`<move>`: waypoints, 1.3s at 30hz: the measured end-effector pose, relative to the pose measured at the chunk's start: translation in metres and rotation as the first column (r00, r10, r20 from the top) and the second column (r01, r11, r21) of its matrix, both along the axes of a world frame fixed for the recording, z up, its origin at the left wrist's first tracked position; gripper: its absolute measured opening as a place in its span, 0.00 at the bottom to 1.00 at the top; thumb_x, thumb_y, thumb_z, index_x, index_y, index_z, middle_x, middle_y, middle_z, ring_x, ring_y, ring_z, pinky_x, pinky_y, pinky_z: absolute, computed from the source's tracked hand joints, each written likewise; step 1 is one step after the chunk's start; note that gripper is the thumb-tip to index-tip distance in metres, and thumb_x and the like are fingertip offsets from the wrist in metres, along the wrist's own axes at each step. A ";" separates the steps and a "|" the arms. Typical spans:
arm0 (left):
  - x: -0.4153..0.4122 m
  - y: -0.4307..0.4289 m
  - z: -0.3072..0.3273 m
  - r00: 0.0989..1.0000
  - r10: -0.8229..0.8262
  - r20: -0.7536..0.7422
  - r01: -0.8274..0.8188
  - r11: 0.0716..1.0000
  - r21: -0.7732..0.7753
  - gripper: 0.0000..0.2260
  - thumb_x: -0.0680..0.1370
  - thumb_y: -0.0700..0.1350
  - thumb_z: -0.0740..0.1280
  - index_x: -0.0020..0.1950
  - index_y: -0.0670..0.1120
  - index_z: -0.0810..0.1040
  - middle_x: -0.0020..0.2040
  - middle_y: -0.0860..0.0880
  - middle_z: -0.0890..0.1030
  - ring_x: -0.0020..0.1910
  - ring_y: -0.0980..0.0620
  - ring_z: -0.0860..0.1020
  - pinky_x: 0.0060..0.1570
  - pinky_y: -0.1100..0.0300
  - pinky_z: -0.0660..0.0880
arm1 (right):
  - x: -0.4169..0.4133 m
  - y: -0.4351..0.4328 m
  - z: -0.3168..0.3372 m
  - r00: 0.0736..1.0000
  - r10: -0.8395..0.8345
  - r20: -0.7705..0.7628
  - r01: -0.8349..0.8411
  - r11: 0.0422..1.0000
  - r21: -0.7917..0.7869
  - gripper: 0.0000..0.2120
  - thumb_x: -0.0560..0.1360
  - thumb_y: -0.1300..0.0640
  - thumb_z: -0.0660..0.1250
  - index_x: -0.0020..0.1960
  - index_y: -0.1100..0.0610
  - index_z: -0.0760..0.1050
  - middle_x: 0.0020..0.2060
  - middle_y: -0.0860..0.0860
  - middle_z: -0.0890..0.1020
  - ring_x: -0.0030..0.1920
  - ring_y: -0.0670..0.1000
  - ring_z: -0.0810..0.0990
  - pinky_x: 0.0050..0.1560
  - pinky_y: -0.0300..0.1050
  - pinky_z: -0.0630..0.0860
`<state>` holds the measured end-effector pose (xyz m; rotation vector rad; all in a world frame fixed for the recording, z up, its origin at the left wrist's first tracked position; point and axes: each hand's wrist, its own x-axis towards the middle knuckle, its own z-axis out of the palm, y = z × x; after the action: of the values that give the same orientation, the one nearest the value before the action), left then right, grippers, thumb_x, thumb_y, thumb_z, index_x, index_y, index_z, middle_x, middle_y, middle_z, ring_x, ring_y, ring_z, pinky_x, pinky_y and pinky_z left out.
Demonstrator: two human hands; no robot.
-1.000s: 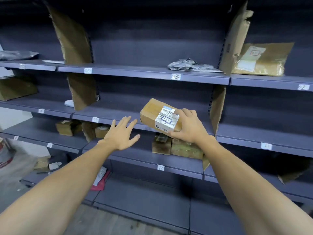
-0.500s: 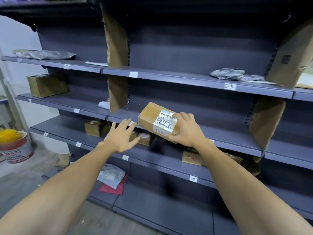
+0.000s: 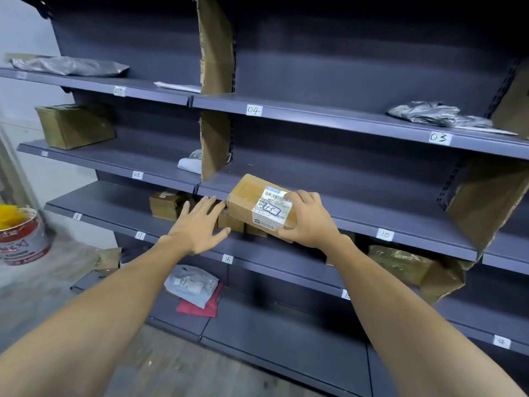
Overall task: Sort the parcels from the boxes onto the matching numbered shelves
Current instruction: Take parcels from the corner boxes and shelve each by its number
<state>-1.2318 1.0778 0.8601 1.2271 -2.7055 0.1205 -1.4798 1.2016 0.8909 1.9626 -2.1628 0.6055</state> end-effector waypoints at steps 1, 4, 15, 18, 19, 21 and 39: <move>-0.003 -0.002 -0.001 1.000 -0.010 0.001 0.010 1.000 0.008 0.32 0.82 0.62 0.54 0.82 0.48 0.51 0.81 0.46 0.52 0.81 0.48 0.48 0.77 0.40 0.49 | -0.001 -0.001 -0.001 1.000 -0.007 -0.001 0.007 1.000 -0.004 0.38 0.69 0.41 0.74 0.73 0.55 0.66 0.66 0.51 0.72 0.66 0.55 0.63 0.63 0.50 0.71; -0.017 -0.006 -0.003 0.999 -0.045 -0.002 0.045 0.999 0.022 0.31 0.83 0.61 0.54 0.81 0.47 0.52 0.81 0.46 0.52 0.81 0.48 0.47 0.77 0.41 0.48 | -0.009 0.002 -0.003 0.999 -0.037 0.011 0.037 0.999 -0.007 0.38 0.69 0.42 0.74 0.72 0.55 0.66 0.65 0.50 0.72 0.66 0.54 0.63 0.63 0.49 0.71; -0.143 0.017 -0.005 0.952 -0.307 -0.005 0.307 0.951 0.045 0.33 0.82 0.62 0.54 0.82 0.49 0.49 0.82 0.45 0.50 0.81 0.47 0.47 0.77 0.42 0.47 | -0.085 0.090 -0.006 0.947 -0.320 0.019 0.320 0.947 -0.023 0.38 0.68 0.40 0.74 0.73 0.54 0.65 0.65 0.51 0.71 0.67 0.54 0.63 0.63 0.50 0.72; -0.182 0.037 -0.006 0.921 -0.388 -0.019 0.389 0.920 0.047 0.33 0.82 0.62 0.54 0.82 0.50 0.47 0.82 0.46 0.50 0.81 0.47 0.47 0.78 0.42 0.46 | -0.106 0.125 -0.005 0.909 -0.417 0.015 0.417 0.909 -0.014 0.38 0.68 0.40 0.73 0.72 0.54 0.65 0.66 0.51 0.71 0.67 0.54 0.63 0.63 0.51 0.73; -0.193 0.043 -0.007 0.911 -0.412 -0.023 0.413 0.909 0.053 0.33 0.82 0.63 0.54 0.82 0.50 0.47 0.82 0.46 0.50 0.81 0.47 0.47 0.78 0.42 0.46 | -0.112 0.136 -0.005 0.897 -0.441 0.013 0.441 0.897 -0.011 0.39 0.68 0.40 0.74 0.72 0.54 0.65 0.66 0.51 0.71 0.67 0.53 0.63 0.63 0.50 0.73; -0.212 0.056 -0.008 0.890 -0.456 -0.027 0.456 0.887 0.069 0.33 0.82 0.63 0.54 0.82 0.50 0.48 0.82 0.46 0.49 0.81 0.47 0.47 0.78 0.42 0.46 | -0.122 0.156 -0.004 0.877 -0.481 0.014 0.481 0.877 0.002 0.39 0.68 0.40 0.74 0.72 0.55 0.65 0.65 0.51 0.71 0.67 0.53 0.63 0.62 0.48 0.72; -0.307 0.147 -0.003 0.757 -0.653 -0.010 0.652 0.755 0.073 0.32 0.82 0.61 0.55 0.81 0.48 0.51 0.82 0.46 0.48 0.81 0.48 0.46 0.78 0.42 0.45 | -0.165 0.275 -0.009 0.746 -0.665 0.008 0.666 0.746 -0.004 0.38 0.68 0.40 0.73 0.71 0.54 0.66 0.65 0.51 0.71 0.65 0.55 0.64 0.58 0.48 0.72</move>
<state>-1.5384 1.2250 0.8576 0.2164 -2.9911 -0.0628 -1.6448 1.4766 0.8817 1.0212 -2.6162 0.4748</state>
